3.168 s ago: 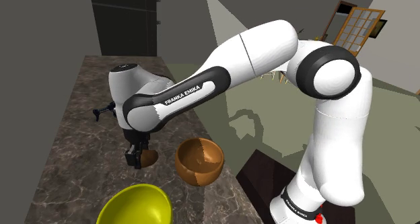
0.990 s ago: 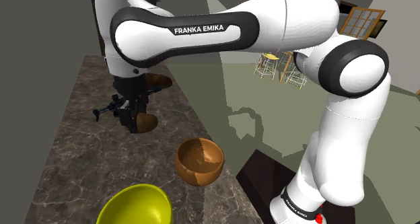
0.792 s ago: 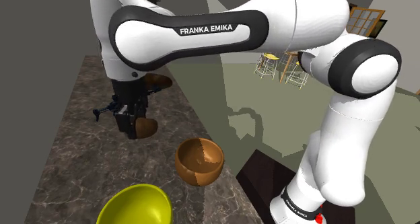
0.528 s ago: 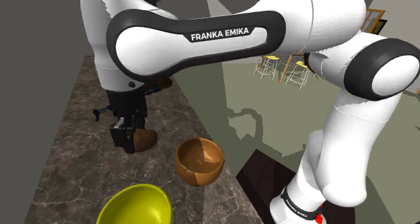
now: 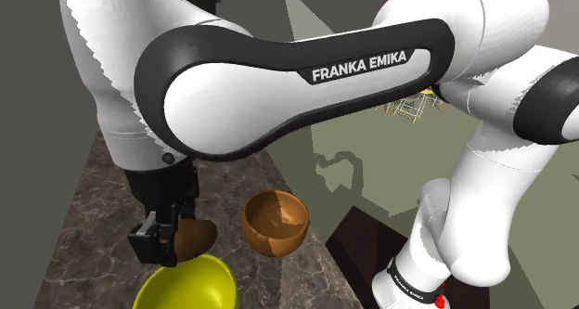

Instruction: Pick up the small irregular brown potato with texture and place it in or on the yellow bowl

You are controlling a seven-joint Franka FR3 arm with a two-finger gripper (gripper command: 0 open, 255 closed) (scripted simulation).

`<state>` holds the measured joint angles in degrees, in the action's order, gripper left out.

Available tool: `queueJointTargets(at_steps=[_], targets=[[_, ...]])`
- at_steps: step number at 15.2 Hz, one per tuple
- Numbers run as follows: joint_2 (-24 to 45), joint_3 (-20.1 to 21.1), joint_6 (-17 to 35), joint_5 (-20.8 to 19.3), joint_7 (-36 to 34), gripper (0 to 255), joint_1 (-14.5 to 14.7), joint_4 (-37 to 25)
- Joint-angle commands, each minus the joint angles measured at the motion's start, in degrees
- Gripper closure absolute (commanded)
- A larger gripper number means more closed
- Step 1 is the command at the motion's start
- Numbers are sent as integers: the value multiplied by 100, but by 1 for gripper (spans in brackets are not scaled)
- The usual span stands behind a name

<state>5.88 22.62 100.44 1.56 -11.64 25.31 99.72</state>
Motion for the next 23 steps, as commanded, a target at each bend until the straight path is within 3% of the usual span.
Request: queueJointTargets(at_steps=[1,15,23], targets=[[-35,121,61,23,-269,255,146,80],[168,164,1072,-50,-382,255,223,900],[168,164,1072,-50,-382,255,223,900]])
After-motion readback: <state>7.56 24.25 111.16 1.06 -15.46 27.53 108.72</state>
